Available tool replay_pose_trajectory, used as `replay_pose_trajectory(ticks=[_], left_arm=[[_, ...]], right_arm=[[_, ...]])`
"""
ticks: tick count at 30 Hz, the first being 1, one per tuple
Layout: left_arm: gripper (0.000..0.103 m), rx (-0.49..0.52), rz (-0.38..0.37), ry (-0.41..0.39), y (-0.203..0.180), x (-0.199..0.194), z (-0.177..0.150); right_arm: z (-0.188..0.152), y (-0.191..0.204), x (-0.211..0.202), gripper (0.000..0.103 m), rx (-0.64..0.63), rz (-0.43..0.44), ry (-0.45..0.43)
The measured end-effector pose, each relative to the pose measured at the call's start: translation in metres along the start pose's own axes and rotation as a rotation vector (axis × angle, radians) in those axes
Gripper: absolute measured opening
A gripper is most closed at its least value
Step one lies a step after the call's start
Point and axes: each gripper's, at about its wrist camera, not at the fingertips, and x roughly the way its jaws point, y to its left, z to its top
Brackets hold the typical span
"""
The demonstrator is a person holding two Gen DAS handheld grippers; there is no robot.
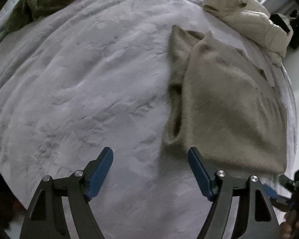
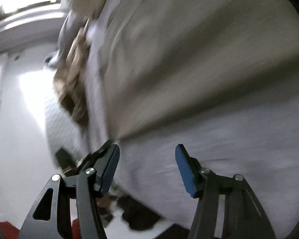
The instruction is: Fold small clothes
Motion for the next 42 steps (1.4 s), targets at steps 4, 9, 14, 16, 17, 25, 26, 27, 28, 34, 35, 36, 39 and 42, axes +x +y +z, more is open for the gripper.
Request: replay_pose_trajectory(ticks=[4, 9, 14, 16, 17, 25, 26, 27, 28, 34, 35, 36, 39, 42], left_arm=[[0.078, -0.005, 0.016, 0.002, 0.023, -0.010, -0.006], [0.078, 0.003, 0.042, -0.012, 0.041, -0.021, -0.013], [0.078, 0.009, 0.015, -0.013, 0.046, -0.025, -0.012], [0.078, 0.014, 0.008, -0.027, 0.051, -0.031, -0.014], [0.080, 0.015, 0.014, -0.033, 0.054, -0.032, -0.015], [0.081, 0.011, 0.031, 0.004, 0.062, -0.023, -0.020], [0.081, 0.016, 0.034, 0.002, 0.062, -0.023, -0.021], [0.081, 0.019, 0.039, 0.005, 0.060, -0.022, -0.020], [0.081, 0.019, 0.038, 0.010, 0.060, -0.022, -0.020], [0.081, 0.006, 0.024, 0.024, 0.056, -0.020, -0.015], [0.081, 0.007, 0.019, 0.027, 0.056, -0.020, -0.015], [0.081, 0.009, 0.016, 0.029, 0.055, -0.020, -0.015], [0.081, 0.021, 0.017, 0.030, 0.052, -0.021, -0.016], [0.081, 0.027, 0.016, 0.038, 0.049, -0.020, -0.017]], right_arm=[[-0.001, 0.034, 0.091, 0.063, -0.003, 0.104, 0.087], [0.013, 0.045, 0.153, 0.059, 0.065, 0.166, 0.090], [0.019, 0.041, 0.153, 0.010, 0.147, 0.179, 0.037], [0.015, 0.050, 0.151, 0.009, 0.081, 0.135, 0.040], [0.011, 0.052, 0.151, 0.009, 0.041, 0.076, 0.049], [0.007, 0.069, 0.174, 0.010, -0.080, -0.083, 0.042], [0.007, 0.074, 0.175, 0.012, -0.097, -0.101, 0.049], [0.006, 0.075, 0.174, 0.014, -0.104, -0.111, 0.056], [0.004, 0.076, 0.173, 0.014, -0.114, -0.126, 0.065], [-0.017, 0.090, 0.177, 0.014, -0.236, -0.250, 0.141], [-0.021, 0.091, 0.174, 0.014, -0.247, -0.258, 0.144], [-0.023, 0.093, 0.172, 0.014, -0.251, -0.261, 0.145], [-0.027, 0.097, 0.162, 0.014, -0.265, -0.291, 0.142], [-0.027, 0.098, 0.152, 0.017, -0.274, -0.333, 0.141]])
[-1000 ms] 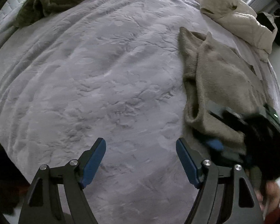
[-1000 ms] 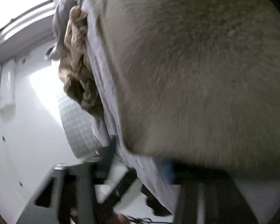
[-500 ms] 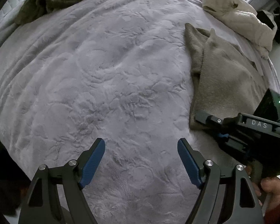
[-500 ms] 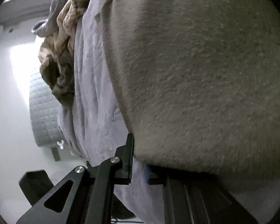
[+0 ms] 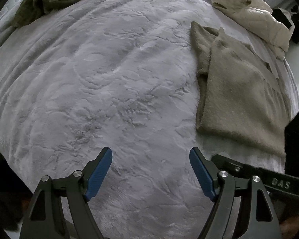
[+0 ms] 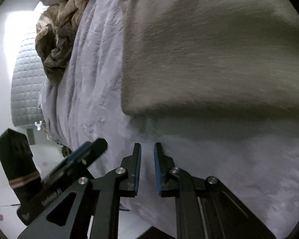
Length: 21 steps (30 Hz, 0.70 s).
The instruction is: Fold small clothes
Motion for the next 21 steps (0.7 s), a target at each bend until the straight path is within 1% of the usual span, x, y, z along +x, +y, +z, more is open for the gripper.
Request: replay_pose_trajectory(ticks=[4, 6, 8, 11, 15, 19, 21], left_arm=[[0.081, 0.000, -0.008, 0.007, -0.004, 0.000, 0.000], [0.081, 0.003, -0.011, 0.011, -0.008, 0.000, -0.001], [0.081, 0.008, -0.013, 0.014, -0.011, 0.000, -0.001], [0.081, 0.025, -0.010, 0.025, -0.019, 0.001, -0.002], [0.081, 0.046, -0.008, 0.037, -0.029, 0.004, -0.004], [0.081, 0.059, -0.013, 0.050, -0.039, 0.008, -0.002], [0.081, 0.065, -0.017, 0.059, -0.045, 0.012, 0.000]], right_arm=[[-0.008, -0.015, -0.014, 0.024, 0.024, -0.027, 0.002], [-0.013, -0.023, -0.023, 0.038, 0.029, -0.047, -0.004], [-0.018, -0.030, -0.032, 0.048, 0.035, -0.059, -0.015], [-0.021, -0.038, -0.043, 0.049, 0.050, -0.072, -0.026], [-0.024, -0.051, -0.056, 0.058, 0.067, -0.081, -0.039], [-0.024, -0.062, -0.066, 0.058, 0.078, -0.092, -0.044], [-0.024, -0.067, -0.070, 0.064, 0.081, -0.101, -0.046]])
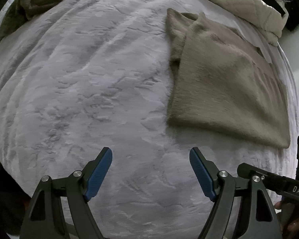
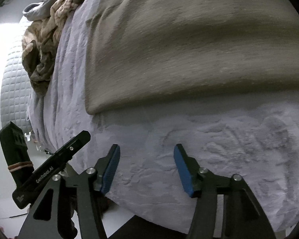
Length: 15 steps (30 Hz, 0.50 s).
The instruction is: Fold small clothes
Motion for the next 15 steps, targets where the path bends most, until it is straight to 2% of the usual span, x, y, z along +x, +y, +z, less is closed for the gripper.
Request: replay_pose_trajectory(ticks=[5, 7, 10, 12, 15], left_arm=[[0.081, 0.019, -0.008, 0.014, -0.013, 0.007, 0.003], [0.081, 0.022, -0.017, 0.022, -0.018, 0.011, 0.006], [0.081, 0.017, -0.033, 0.043, -0.022, 0.017, 0.008], [0.103, 0.019, -0.025, 0.041, -0.026, 0.019, 0.010], [0.103, 0.034, -0.008, 0.016, -0.034, 0.017, 0.009]], right_arm=[[-0.001, -0.011, -0.004, 0.067, 0.023, -0.002, -0.004], [-0.001, -0.015, -0.005, 0.079, 0.034, 0.002, -0.008], [-0.002, -0.020, -0.006, 0.080, 0.045, 0.010, -0.012], [-0.003, -0.022, -0.006, 0.080, 0.048, 0.014, -0.013], [-0.003, -0.022, -0.008, 0.080, 0.037, 0.017, -0.019]])
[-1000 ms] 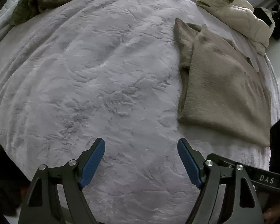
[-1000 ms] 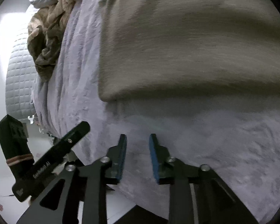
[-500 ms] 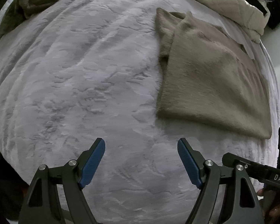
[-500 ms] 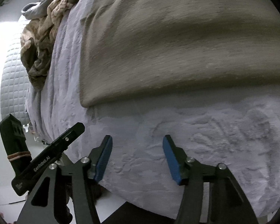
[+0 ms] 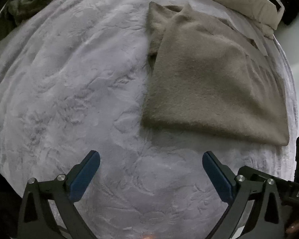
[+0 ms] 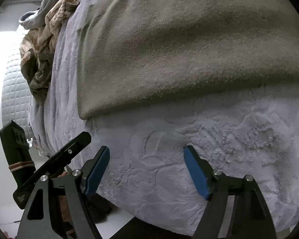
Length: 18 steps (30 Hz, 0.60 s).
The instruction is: Fold small clothes
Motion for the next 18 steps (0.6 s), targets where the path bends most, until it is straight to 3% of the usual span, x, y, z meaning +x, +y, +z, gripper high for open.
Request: replay_pose_trajectory(ticks=[3, 8, 18], left_arm=[[0.103, -0.013, 0.001, 0.016, -0.003, 0.004, 0.001], [0.103, -0.042, -0.010, 0.030, -0.008, 0.010, 0.006], [0.103, -0.149, -0.178, 0.043, -0.009, 0.009, -0.001]], right_arm=[[0.001, 0.001, -0.005, 0.088, -0.024, 0.012, -0.030], [0.005, -0.002, -0.015, 0.088, -0.019, 0.052, -0.074], [0.017, -0.015, -0.017, 0.088, 0.051, 0.143, -0.065]])
